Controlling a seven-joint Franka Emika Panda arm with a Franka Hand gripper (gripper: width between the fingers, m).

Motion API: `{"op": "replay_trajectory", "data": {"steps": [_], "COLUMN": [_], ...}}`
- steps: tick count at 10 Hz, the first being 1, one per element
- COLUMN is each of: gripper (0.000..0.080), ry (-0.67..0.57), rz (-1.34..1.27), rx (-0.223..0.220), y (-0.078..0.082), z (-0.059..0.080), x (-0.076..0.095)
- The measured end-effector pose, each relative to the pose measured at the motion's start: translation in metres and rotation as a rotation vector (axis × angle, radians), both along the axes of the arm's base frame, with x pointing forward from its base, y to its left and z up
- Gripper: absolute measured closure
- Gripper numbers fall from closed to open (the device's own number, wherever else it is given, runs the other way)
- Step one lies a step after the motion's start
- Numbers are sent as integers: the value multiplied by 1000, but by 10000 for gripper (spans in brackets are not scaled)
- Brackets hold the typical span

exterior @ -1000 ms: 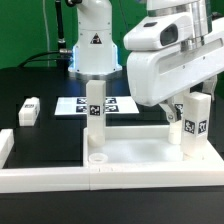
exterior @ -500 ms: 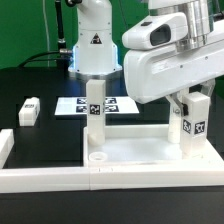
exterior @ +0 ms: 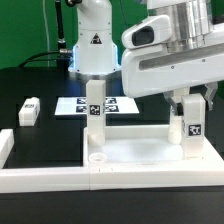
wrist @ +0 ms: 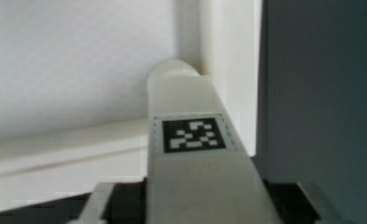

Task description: Assemble desk

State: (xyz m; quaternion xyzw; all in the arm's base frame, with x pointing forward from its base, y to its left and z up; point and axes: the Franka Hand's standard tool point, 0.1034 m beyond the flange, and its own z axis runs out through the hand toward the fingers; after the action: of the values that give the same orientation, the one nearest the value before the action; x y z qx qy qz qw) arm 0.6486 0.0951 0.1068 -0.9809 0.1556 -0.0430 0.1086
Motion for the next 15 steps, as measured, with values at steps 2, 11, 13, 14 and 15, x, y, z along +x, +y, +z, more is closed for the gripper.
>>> {"op": "replay_trajectory", "data": {"steps": [2, 11, 13, 14, 15], "gripper": [499, 496, 209, 209, 162], "ry": [37, 245, 190, 164, 148], "rz": [-183, -937, -660, -541, -465], "rx": [14, 158, 127, 115, 102], "y": [1, 8, 8, 13, 20], "z": [0, -1, 2, 3, 4], "x": [0, -3, -4, -6, -9]}}
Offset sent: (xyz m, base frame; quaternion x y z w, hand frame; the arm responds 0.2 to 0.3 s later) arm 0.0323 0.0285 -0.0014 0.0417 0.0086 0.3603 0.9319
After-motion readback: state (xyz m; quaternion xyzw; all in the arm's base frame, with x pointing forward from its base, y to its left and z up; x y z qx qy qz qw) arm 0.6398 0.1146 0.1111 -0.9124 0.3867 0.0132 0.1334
